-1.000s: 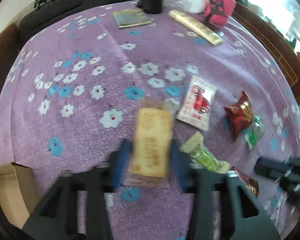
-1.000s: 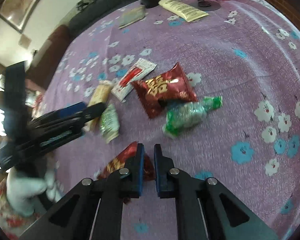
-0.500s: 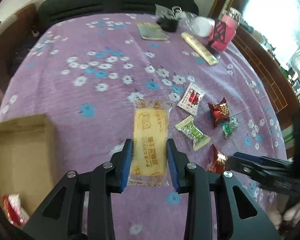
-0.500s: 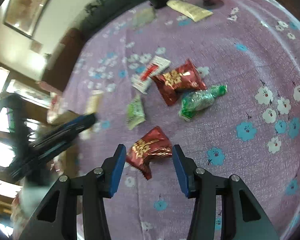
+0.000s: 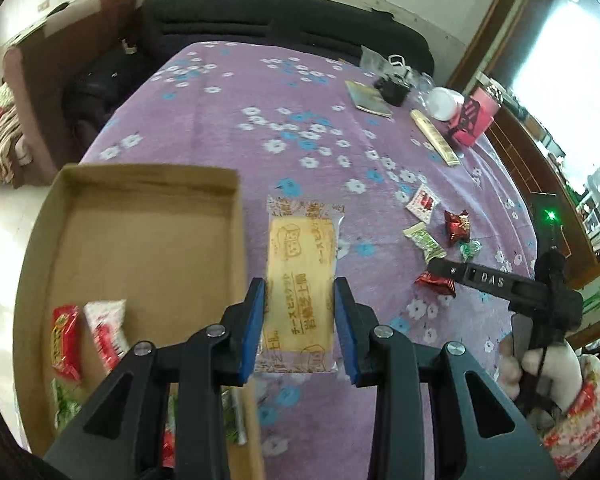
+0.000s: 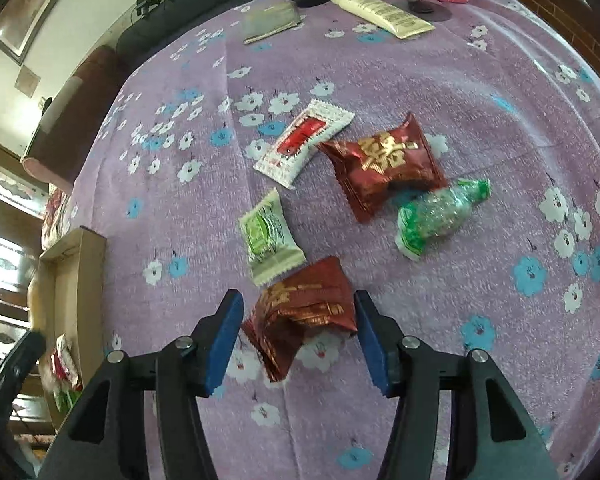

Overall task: Organize snacks
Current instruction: 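Grasp the cream biscuit bar with the left tool while the right tool grasps a dark red candy bag, then drop the biscuit bar and candy bag into the cardboard tray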

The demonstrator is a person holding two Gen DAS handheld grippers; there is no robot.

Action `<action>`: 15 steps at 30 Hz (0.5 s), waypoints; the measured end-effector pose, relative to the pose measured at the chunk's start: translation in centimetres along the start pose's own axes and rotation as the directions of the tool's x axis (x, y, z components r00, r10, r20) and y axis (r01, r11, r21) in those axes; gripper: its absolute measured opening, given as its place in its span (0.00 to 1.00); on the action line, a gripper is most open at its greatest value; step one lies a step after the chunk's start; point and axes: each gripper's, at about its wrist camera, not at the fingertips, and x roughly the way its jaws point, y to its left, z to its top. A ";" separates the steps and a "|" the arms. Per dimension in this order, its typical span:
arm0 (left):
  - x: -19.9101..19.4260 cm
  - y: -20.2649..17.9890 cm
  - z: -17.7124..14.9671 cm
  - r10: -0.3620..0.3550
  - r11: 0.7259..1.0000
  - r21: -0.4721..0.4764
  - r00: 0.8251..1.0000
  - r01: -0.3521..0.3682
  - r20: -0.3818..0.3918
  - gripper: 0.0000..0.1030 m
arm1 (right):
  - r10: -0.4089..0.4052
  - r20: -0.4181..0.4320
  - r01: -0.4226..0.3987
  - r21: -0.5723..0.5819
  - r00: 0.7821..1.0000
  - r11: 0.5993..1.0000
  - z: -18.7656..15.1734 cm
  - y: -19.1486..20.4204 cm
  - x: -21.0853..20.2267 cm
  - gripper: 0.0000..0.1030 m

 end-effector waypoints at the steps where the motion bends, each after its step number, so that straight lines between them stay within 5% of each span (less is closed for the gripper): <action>1: -0.4 0.6 -0.2 -0.009 1.000 -0.014 1.000 0.009 0.003 0.35 | 0.001 0.004 -0.001 0.002 1.000 1.000 0.0 0.0 0.1 0.34; 10: -4.1 6.5 -2.4 0.003 0.994 -0.109 0.999 0.002 0.047 0.35 | 0.007 0.005 -0.006 -0.010 1.000 1.000 -3.3 0.0 -3.1 0.30; 15: -5.4 11.4 -3.8 0.045 0.981 -0.192 0.998 -0.037 0.034 0.35 | 0.085 -0.013 -0.086 -0.075 0.996 0.993 -5.6 4.4 -3.8 0.30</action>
